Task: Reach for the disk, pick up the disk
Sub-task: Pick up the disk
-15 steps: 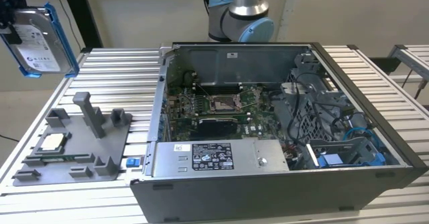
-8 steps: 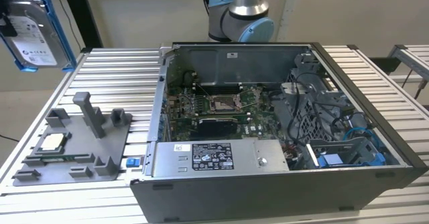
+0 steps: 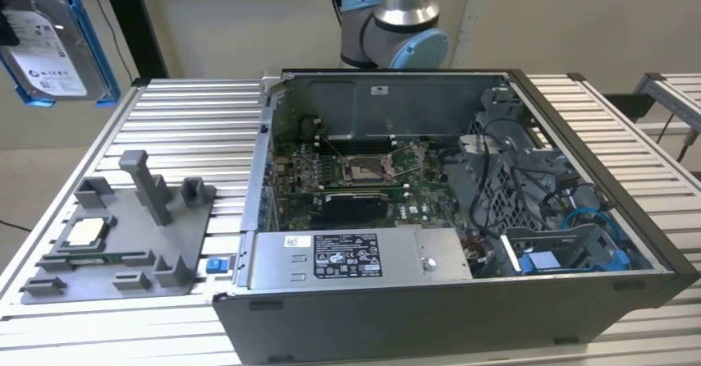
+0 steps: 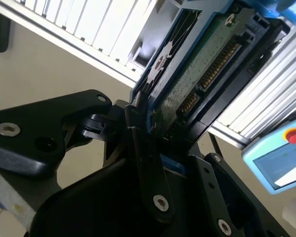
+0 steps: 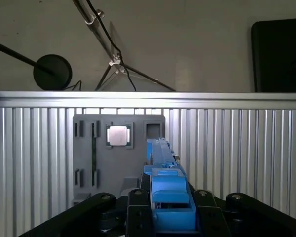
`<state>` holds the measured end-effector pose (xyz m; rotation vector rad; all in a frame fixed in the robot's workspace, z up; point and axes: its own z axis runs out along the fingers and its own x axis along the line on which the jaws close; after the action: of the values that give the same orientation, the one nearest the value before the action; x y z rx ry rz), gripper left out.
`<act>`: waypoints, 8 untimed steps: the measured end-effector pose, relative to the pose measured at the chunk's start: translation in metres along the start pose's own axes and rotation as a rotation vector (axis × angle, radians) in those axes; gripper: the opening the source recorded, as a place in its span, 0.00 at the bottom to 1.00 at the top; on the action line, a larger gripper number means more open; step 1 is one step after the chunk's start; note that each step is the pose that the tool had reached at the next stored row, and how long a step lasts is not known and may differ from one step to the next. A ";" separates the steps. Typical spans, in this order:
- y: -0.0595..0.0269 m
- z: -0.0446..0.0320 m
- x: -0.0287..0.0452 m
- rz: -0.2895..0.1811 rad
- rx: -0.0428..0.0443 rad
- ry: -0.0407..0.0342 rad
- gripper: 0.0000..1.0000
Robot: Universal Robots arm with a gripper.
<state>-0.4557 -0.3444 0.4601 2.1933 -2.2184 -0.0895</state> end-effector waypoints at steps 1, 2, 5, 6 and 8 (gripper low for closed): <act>0.0001 -0.0017 0.0000 0.000 0.0001 -0.0001 0.00; 0.0002 -0.0036 -0.0001 0.000 0.0001 0.0000 0.00; 0.0005 -0.0090 -0.0002 0.000 0.0002 -0.0001 0.00; 0.0006 -0.0106 -0.0003 0.000 0.0001 -0.0001 0.00; 0.0008 -0.0137 -0.0003 0.000 0.0003 -0.0001 0.00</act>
<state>-0.4557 -0.3444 0.4738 2.1935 -2.2186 -0.0893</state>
